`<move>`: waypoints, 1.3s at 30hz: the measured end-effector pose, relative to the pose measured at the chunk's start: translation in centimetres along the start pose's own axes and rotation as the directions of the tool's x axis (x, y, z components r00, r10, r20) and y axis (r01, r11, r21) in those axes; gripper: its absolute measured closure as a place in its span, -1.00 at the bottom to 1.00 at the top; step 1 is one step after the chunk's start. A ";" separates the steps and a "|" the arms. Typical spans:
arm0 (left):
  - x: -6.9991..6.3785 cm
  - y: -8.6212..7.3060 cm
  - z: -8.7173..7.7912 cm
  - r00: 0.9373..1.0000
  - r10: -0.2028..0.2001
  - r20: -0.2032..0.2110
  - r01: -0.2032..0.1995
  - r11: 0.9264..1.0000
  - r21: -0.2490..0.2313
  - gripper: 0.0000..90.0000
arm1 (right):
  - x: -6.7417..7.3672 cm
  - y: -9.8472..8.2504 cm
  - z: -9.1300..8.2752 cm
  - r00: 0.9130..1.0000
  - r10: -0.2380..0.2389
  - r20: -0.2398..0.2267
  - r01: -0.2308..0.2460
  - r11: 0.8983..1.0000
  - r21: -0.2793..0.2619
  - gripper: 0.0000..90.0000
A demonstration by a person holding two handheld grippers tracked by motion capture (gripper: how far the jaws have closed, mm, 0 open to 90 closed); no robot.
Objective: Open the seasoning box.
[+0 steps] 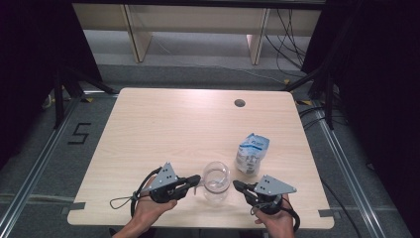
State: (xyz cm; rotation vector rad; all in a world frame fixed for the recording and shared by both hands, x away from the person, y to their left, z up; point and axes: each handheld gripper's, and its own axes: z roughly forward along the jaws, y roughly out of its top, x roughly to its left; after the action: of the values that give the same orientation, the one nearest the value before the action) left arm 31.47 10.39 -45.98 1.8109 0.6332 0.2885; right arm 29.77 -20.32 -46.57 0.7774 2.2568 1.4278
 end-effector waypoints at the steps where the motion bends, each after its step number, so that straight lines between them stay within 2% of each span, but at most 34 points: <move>1: 0.0 0.0 0.0 1.000 0.000 0.000 0.000 1.000 0.000 0.94 | 0.0 0.1 0.0 1.000 -0.010 0.002 0.010 1.000 -0.004 1.00; 2: 0.0 0.0 0.0 1.000 0.001 -0.001 -0.001 1.000 0.000 0.94 | 0.0 0.3 0.0 1.000 -0.008 0.000 0.008 1.000 -0.009 1.00; 3: 0.0 0.0 0.0 1.000 0.000 -0.001 0.000 1.000 0.000 0.94 | 0.0 0.3 0.1 0.999 -0.031 0.007 0.031 0.999 -0.027 1.00; 6: 0.0 0.0 0.0 1.000 0.001 0.001 -0.001 1.000 0.000 0.94 | 0.2 0.6 0.2 1.000 -0.024 0.003 0.024 0.999 -0.024 1.00; 7: 0.0 0.0 0.0 1.000 0.001 0.002 -0.001 1.000 0.000 0.94 | 0.1 0.7 0.3 0.999 -0.038 -0.005 0.037 0.999 -0.027 1.00; 8: 0.0 0.0 0.0 1.000 -0.001 0.002 0.001 1.000 0.000 0.94 | 0.3 0.9 0.5 0.999 -0.039 0.009 0.039 0.998 -0.044 1.00; 9: 0.0 0.0 0.0 1.000 0.002 0.001 -0.002 1.000 0.001 0.94 | 0.3 1.0 0.5 1.000 -0.027 -0.005 0.026 0.999 -0.039 1.00; 12: 0.0 0.0 0.0 1.000 0.001 0.004 -0.001 1.000 0.001 0.94 | 0.5 1.4 0.5 0.999 -0.041 -0.006 0.041 0.998 -0.043 1.00; 13: 0.0 0.0 0.0 1.000 -0.002 0.008 0.002 1.000 0.002 0.94 | 0.7 1.5 0.5 1.000 -0.029 -0.008 0.029 0.999 -0.037 1.00; 17: 0.1 -0.1 -0.1 1.000 -0.017 0.018 0.018 1.000 -0.012 0.87 | 0.9 2.0 0.5 0.998 -0.064 -0.003 0.064 0.997 -0.053 1.00; 19: 0.4 0.0 -0.5 1.000 -0.019 0.014 0.019 1.000 -0.013 0.79 | 1.1 2.1 0.4 0.999 -0.043 -0.001 0.043 0.998 -0.049 1.00; 20: 0.5 0.0 -0.7 0.999 -0.029 0.013 0.029 0.999 -0.023 0.76 | 1.2 2.2 0.5 0.999 -0.037 -0.018 0.036 0.998 -0.044 1.00; 21: 0.7 0.1 -1.0 0.999 -0.030 0.018 0.031 0.999 -0.029 0.72 | 1.2 2.3 0.5 0.998 -0.058 0.005 0.058 0.996 -0.063 1.00; 24: 0.9 -0.1 -1.5 0.999 -0.028 0.038 0.029 0.999 -0.033 0.51 | 1.5 2.7 0.4 0.999 -0.051 -0.008 0.051 0.997 -0.052 1.00; 25: 0.9 -0.3 -1.8 0.999 -0.024 0.036 0.025 1.000 -0.016 0.45 | 1.4 2.7 0.5 0.998 -0.070 -0.003 0.070 0.995 -0.069 1.00; 28: 1.0 -1.1 -2.1 0.999 -0.021 0.026 0.021 1.000 0.006 0.26 | 1.7 3.0 0.5 0.997 -0.074 -0.001 0.074 0.995 -0.064 1.00; 29: 1.1 -1.4 -2.3 1.000 -0.020 0.023 0.019 1.000 0.018 0.20 | 1.7 3.0 0.5 0.996 -0.090 0.009 0.090 0.993 -0.069 1.00; 30: 1.2 -1.6 -2.4 1.000 -0.021 0.023 0.020 0.999 0.028 0.13 | 2.0 3.1 0.6 0.997 -0.071 0.005 0.071 0.995 -0.076 1.00; 32: 1.4 -2.0 -2.6 1.000 -0.009 0.016 0.008 0.998 0.061 -0.04 | 2.0 3.2 0.7 0.997 -0.081 -0.003 0.081 0.994 -0.073 1.00; 33: 1.5 -2.2 -2.8 1.000 -0.016 0.012 0.015 0.997 0.070 -0.11 | 2.1 3.3 0.8 0.996 -0.084 -0.001 0.084 0.993 -0.080 1.00; 34: 1.5 -2.5 -2.9 0.999 -0.040 0.003 0.039 0.997 0.073 -0.16 | 2.3 3.4 0.8 0.997 -0.080 -0.006 0.080 0.994 -0.076 1.00; 36: 1.7 -2.8 -3.2 1.000 -0.009 -0.010 0.010 0.995 0.099 -0.22 | 2.4 3.6 0.7 0.997 -0.078 -0.001 0.077 0.994 -0.072 1.00; 38: 1.9 -3.1 -3.5 1.000 -0.006 -0.019 0.008 0.993 0.114 -0.28 | 2.5 3.8 0.8 0.995 -0.095 -0.010 0.094 0.992 -0.080 1.00; 39: 1.9 -3.3 -3.5 0.999 -0.016 -0.030 0.019 0.993 0.113 -0.31 | 2.7 3.8 0.9 0.995 -0.096 0.001 0.095 0.991 -0.090 1.00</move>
State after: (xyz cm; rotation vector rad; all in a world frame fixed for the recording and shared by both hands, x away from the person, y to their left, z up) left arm 30.42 15.01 -48.14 1.9113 0.6975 0.2717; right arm 29.17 -16.70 -43.52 0.6304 2.1841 1.4761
